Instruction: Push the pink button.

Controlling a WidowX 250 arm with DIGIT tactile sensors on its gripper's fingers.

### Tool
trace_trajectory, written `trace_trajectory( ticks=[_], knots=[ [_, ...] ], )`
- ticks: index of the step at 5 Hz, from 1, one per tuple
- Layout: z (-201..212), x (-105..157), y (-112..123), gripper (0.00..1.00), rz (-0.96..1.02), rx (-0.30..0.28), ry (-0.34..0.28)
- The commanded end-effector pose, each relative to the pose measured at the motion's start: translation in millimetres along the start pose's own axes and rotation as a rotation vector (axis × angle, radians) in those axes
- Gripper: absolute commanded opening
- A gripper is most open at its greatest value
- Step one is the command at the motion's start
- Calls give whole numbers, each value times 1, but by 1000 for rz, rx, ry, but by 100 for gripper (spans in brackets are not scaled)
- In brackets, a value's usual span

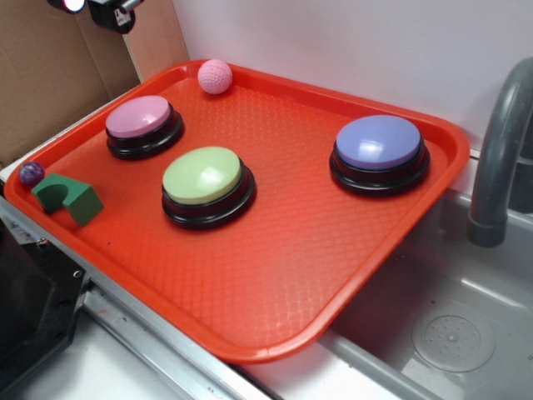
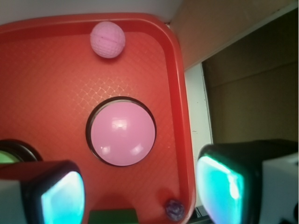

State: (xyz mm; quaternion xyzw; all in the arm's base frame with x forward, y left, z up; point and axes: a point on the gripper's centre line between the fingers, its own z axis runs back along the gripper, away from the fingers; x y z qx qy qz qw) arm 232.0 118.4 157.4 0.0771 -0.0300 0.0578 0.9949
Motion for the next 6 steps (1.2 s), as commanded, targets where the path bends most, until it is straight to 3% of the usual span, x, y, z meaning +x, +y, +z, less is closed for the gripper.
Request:
trace_trajectory(
  ticks=[1,6],
  knots=[
    [23,-3,8,100,24,16,-21],
    [47,-10,-1,100,-9,29,-99]
  ],
)
